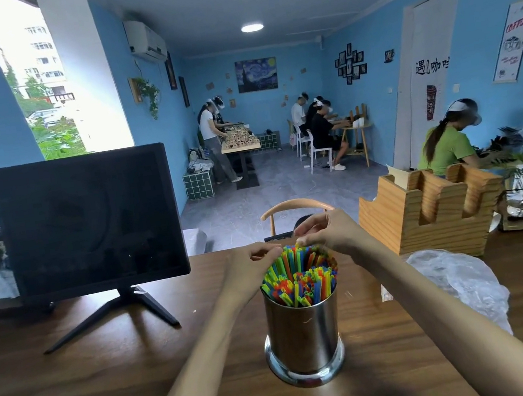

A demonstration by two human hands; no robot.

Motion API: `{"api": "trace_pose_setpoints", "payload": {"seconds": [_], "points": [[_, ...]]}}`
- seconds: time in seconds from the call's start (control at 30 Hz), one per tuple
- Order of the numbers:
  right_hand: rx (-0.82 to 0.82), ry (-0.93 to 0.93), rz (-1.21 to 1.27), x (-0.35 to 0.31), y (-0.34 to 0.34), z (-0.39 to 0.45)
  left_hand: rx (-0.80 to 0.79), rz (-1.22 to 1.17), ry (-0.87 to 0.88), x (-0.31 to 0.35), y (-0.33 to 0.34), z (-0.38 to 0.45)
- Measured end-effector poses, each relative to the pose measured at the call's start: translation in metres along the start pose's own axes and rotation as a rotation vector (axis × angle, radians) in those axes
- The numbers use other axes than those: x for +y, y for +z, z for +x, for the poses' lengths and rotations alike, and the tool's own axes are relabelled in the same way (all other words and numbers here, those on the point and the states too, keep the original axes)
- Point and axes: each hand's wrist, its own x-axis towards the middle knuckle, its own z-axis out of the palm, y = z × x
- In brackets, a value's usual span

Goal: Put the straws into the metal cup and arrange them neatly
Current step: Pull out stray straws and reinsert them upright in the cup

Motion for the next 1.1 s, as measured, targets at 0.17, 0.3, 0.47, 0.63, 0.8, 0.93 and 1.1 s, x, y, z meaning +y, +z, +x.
{"api": "trace_pose_setpoints", "payload": {"seconds": [0.17,0.3,0.47,0.63,0.8,0.93,1.1], "points": [[0.006,-0.053,-0.148,-0.001,-0.002,0.002,-0.007,0.019,-0.002,0.001,-0.001,0.0],[0.009,-0.177,-0.396,-0.007,0.004,0.0,0.003,0.037,0.002,0.003,-0.001,-0.002],[0.069,-0.381,-0.56,-0.014,0.003,-0.002,0.016,0.051,0.01,0.005,-0.001,-0.004],[0.041,-0.472,-0.603,-0.018,0.001,0.0,0.005,0.062,0.012,0.005,-0.001,-0.003],[0.145,-0.469,-0.406,-0.032,-0.008,-0.001,0.057,0.126,0.039,0.009,-0.001,-0.003],[0.163,-0.37,-0.025,-0.05,-0.022,-0.007,0.118,0.073,0.056,0.009,0.0,-0.001],[0.107,-0.241,0.516,-0.079,-0.035,-0.024,-0.004,-0.037,0.115,0.03,0.0,-0.003]]}}
